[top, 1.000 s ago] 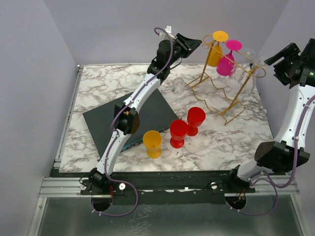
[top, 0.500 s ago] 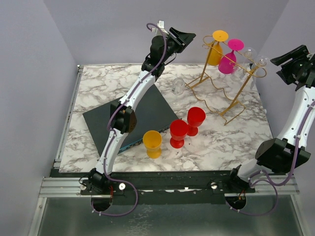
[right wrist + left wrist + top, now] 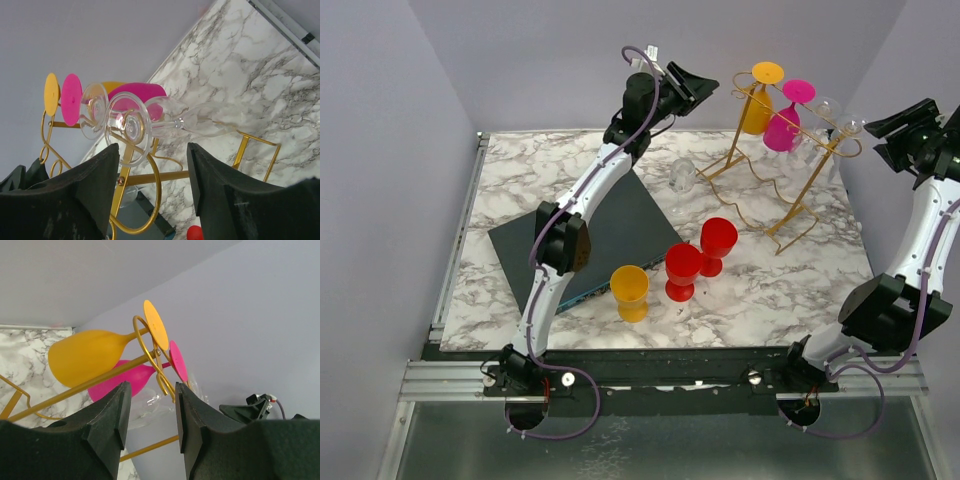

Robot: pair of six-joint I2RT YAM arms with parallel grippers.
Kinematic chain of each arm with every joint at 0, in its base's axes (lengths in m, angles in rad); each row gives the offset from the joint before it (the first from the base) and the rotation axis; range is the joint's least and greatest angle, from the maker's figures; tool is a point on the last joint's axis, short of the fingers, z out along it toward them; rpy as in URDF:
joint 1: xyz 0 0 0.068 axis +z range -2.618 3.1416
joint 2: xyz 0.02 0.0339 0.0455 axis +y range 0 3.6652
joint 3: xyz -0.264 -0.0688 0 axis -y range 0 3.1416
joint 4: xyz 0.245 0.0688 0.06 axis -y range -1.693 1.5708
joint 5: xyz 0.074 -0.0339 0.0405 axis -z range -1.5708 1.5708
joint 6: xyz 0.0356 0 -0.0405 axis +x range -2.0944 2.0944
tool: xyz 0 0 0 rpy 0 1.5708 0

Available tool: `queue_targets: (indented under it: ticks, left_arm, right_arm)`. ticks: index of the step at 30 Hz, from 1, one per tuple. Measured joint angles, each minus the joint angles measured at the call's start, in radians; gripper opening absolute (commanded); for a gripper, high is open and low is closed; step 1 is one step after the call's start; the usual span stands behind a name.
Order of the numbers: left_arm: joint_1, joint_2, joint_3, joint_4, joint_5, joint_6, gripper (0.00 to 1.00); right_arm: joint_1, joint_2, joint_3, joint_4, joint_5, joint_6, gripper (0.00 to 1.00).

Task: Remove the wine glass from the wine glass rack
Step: Pick up the wine glass from the wine rack.

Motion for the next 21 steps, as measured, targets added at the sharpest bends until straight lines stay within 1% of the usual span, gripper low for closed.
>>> queue_targets:
  ticks: [5, 9, 15, 21]
  left_arm:
    - [0.002, -0.069, -0.080, -0.006, 0.029, 0.028, 0.46]
    - [0.008, -0.179, -0.206, -0.028, 0.041, 0.071, 0.46]
    - [0.011, -0.405, -0.464, -0.051, 0.045, 0.149, 0.48]
    - [0.015, -0.608, -0.712, -0.043, 0.043, 0.206, 0.49]
  right_arm:
    - [-0.012, 0.012, 0.000, 0.023, -0.009, 0.016, 0.57]
    - [-0.013, 0.032, 0.001, 0.039, -0.024, 0.024, 0.54]
    - [-0.013, 0.057, -0.001, 0.068, -0.052, 0.044, 0.44]
    - [-0.013, 0.059, -0.001, 0.088, -0.075, 0.059, 0.41]
